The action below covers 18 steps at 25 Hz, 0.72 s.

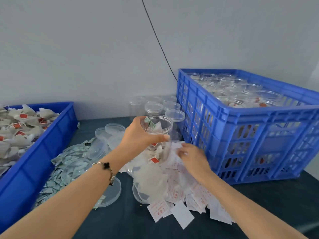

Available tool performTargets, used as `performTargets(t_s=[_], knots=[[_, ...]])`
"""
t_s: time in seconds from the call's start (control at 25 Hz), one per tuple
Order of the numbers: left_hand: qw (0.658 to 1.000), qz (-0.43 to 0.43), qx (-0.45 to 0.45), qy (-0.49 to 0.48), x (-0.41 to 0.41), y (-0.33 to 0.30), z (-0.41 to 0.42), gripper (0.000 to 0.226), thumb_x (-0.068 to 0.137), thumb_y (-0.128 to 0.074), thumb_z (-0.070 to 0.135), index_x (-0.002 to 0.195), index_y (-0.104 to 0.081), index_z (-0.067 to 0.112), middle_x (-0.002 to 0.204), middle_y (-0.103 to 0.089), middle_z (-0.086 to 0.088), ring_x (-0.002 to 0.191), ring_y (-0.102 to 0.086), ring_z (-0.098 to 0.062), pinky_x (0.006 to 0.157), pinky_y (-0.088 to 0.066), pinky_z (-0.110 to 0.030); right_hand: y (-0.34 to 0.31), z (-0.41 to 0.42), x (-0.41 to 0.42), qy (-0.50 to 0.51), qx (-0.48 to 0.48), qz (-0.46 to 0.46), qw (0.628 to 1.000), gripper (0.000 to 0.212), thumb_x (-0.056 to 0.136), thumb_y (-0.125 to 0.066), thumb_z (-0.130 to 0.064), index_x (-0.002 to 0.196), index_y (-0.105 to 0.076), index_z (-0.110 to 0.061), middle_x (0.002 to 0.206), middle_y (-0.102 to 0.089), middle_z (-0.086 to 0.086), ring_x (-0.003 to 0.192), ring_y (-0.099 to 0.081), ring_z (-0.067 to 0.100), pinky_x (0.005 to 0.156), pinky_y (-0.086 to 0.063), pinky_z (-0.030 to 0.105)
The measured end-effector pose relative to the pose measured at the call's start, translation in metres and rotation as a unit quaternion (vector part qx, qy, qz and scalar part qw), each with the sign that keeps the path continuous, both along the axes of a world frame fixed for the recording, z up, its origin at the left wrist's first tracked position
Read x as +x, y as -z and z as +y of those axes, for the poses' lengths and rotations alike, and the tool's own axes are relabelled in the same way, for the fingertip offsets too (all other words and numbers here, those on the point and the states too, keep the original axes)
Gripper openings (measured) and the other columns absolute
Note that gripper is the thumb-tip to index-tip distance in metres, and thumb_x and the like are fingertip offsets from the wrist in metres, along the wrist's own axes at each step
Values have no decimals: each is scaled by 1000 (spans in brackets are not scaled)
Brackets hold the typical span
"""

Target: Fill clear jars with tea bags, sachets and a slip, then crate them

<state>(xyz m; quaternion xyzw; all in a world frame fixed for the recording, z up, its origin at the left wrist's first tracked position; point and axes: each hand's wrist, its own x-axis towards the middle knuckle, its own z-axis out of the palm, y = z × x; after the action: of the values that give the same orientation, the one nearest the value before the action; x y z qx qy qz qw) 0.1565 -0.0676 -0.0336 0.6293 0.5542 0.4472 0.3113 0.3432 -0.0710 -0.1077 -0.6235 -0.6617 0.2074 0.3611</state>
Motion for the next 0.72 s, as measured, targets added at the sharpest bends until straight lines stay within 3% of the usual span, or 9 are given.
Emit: performTargets(t_s=[0.04,0.12,0.2,0.28,0.36,0.44,0.52,0.6,0.72], knots=[[1000,8,1,-6,-5,-5,-1,95,47,-91,42,128,-45,23,107,-58,13,78,-61,8,54,-43,-6,-11,0,-3,16,41,96,994,20,93,-54,-13,86,-73,-12,98,-64,-6,90,-59,10,79,-44,27],[999,47,4,-14,-16,-16,-7,97,48,-91,44,130,-44,24,107,-55,17,85,-55,9,58,-40,-8,-40,-4,-14,40,155,169,973,19,94,-56,-18,104,-72,-16,108,-60,-12,98,-53,-2,87,-41,14],[996,86,10,-4,-26,-25,-16,93,49,-91,44,127,-42,31,103,-52,21,82,-56,12,59,-40,-6,-72,-9,-28,4,289,129,949,23,94,-56,-19,111,-70,-17,110,-58,-12,101,-52,-2,85,-39,7],[995,93,19,16,-31,-38,-23,84,49,-93,38,116,-41,38,101,-55,21,81,-57,18,59,-42,-2,-104,-13,-41,-88,358,20,929,23,91,-58,-15,110,-71,-15,111,-61,-2,102,-55,12,88,-41,17],[994,106,20,32,-34,-57,-28,85,47,-93,39,116,-44,38,102,-61,16,88,-63,6,67,-49,-10,-129,-16,-46,-169,344,-106,918,21,91,-59,-18,107,-73,-14,115,-62,5,107,-54,21,93,-38,26],[991,125,26,43,-33,-76,-32,95,40,-90,47,124,-46,34,103,-64,15,90,-64,2,76,-53,-17,-148,-18,-38,-216,275,-178,920,29,96,-51,-32,105,-74,-16,129,-55,-1,124,-40,14,104,-30,29],[989,130,53,50,-28,-96,-31,94,41,-92,46,122,-45,36,102,-62,21,89,-59,13,72,-48,-7,-165,-18,-19,-235,246,-190,921,46,97,-39,-44,99,-75,-15,138,-47,-7,128,-30,3,108,-25,27],[986,124,80,70,-14,-122,-26,95,41,-93,45,122,-44,36,105,-59,25,91,-57,15,72,-45,-4,-192,-21,3,-230,243,-169,927,62,91,-29,-55,96,-74,-13,140,-45,-8,122,-29,-5,103,-22,13],[982,99,127,101,30,-173,-9,108,25,-85,59,122,-46,29,110,-60,16,101,-60,1,87,-48,-21,-251,-24,41,-171,266,-160,935,60,92,-34,-52,93,-74,-7,131,-55,-1,105,-47,0,87,-31,8]])
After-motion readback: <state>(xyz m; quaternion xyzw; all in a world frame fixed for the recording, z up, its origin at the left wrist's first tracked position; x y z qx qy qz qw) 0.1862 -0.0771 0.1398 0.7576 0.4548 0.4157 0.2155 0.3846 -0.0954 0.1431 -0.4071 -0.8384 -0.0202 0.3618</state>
